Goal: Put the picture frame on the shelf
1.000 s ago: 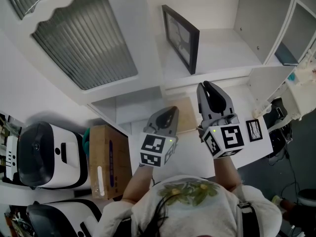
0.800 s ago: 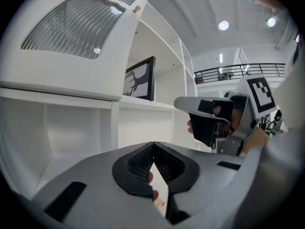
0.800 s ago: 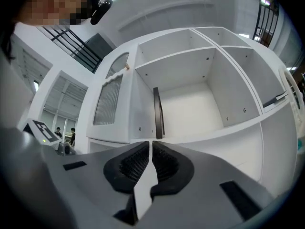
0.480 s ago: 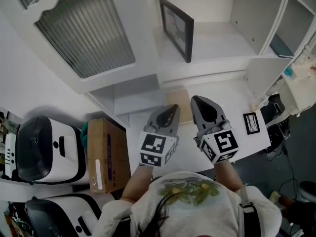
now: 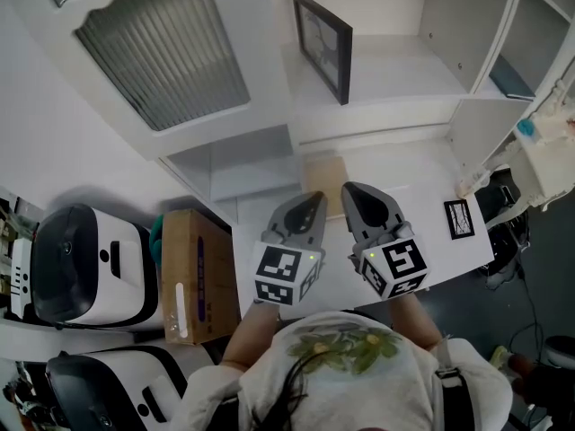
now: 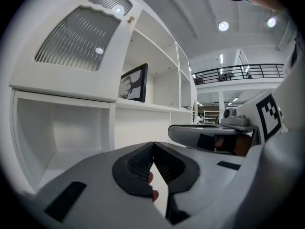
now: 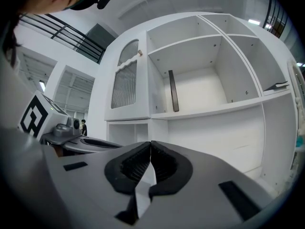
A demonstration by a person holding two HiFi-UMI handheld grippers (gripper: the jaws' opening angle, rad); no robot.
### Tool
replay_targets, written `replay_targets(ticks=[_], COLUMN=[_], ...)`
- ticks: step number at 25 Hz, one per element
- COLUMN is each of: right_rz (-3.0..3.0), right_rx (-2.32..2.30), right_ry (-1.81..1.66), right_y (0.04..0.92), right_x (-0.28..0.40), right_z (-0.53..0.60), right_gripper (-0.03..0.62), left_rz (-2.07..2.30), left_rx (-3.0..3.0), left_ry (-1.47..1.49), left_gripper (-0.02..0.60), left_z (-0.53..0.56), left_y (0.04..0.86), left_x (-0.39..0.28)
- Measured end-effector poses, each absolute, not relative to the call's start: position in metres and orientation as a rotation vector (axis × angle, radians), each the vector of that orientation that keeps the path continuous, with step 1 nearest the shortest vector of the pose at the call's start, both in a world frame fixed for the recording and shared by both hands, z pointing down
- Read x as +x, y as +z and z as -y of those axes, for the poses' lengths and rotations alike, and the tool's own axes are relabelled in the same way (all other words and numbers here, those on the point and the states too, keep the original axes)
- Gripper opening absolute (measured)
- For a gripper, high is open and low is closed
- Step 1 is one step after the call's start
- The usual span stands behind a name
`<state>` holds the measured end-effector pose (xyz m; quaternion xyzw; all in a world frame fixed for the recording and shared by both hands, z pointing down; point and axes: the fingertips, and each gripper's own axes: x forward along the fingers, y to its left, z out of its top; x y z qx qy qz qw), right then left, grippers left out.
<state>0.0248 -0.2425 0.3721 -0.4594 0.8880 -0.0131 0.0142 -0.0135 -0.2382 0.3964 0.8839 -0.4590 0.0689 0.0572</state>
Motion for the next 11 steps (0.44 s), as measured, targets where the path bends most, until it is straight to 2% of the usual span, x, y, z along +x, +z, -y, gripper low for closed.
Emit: replay_targets(ticks=[11], right_rz=[-2.783], right_rx=[-1.426], right_ry=[-0.11], right_y=[0.389], right_x=[0.025], right_z=[0.222], right_gripper=[0.032], left_rz=[1.352], left_rx=[2.659], left_ry=[0.23], left_gripper=[0.028], left_z=[0.218], left_y=[0.415], left_x=[-0.01])
